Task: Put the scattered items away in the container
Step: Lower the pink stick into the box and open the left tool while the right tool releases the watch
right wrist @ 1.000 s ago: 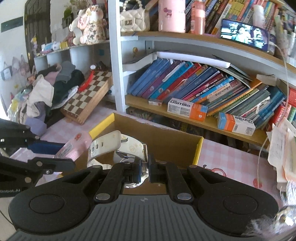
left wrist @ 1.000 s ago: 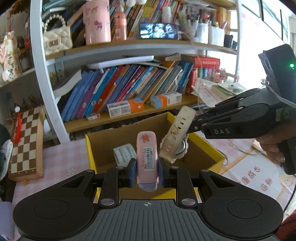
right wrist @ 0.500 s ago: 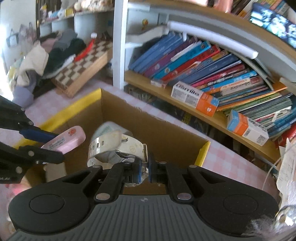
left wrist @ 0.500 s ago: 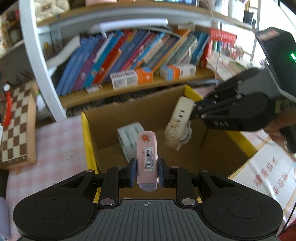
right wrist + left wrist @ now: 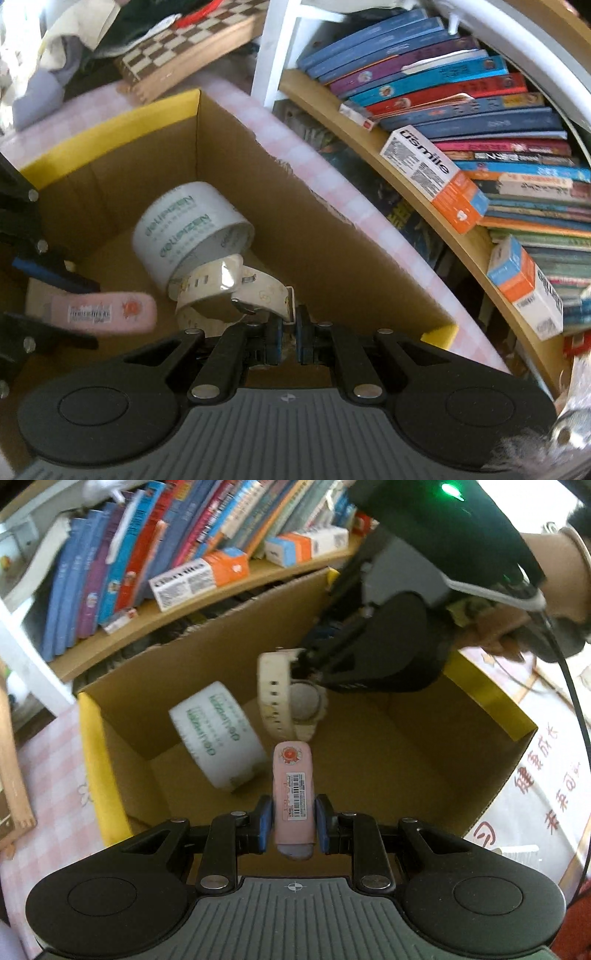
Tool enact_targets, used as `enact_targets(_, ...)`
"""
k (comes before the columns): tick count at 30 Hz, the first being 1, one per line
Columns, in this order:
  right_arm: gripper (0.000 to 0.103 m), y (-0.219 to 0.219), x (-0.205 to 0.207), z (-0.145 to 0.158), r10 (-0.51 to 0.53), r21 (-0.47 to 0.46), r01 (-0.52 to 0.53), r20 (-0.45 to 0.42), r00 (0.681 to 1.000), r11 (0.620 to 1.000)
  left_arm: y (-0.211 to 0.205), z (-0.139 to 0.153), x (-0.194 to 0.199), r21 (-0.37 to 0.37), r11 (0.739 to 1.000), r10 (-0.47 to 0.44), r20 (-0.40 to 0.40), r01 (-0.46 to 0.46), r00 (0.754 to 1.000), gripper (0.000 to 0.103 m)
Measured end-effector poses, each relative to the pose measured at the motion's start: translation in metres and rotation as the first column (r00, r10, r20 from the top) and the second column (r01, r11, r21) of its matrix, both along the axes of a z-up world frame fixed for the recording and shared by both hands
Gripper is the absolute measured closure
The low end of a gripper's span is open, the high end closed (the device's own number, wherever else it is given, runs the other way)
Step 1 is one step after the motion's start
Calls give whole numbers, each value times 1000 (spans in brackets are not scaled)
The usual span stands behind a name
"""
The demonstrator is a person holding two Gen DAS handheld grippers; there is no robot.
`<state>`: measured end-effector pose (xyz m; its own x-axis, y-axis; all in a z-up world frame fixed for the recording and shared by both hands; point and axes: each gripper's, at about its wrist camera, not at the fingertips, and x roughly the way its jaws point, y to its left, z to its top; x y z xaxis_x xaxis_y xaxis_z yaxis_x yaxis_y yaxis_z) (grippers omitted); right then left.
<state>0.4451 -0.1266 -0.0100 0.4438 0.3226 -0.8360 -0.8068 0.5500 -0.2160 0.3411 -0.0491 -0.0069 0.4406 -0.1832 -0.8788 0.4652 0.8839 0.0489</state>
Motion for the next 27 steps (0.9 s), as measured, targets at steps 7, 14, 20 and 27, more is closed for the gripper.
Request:
enact_targets(7,96,7,14,-3,18,-12,-18,-24,1000,1000,-6,-10,10,2,1000,-28,-56,28,998,80)
enact_targets(14,96,9,18,-5,27,8,-27,-41,999,1000,-9,-18,16,17,999,-42,-92,44,995,80)
enact_targets(20,96,10,20,-7,31,30,-29,-57,998,999,-13,-22,20,24,999,-38,-101,41,994,80)
enact_targets(27,96,12,23,-8,26,30,-24,-65,998,999,-13,-22,22,20,999,-33,-92,35,995,80)
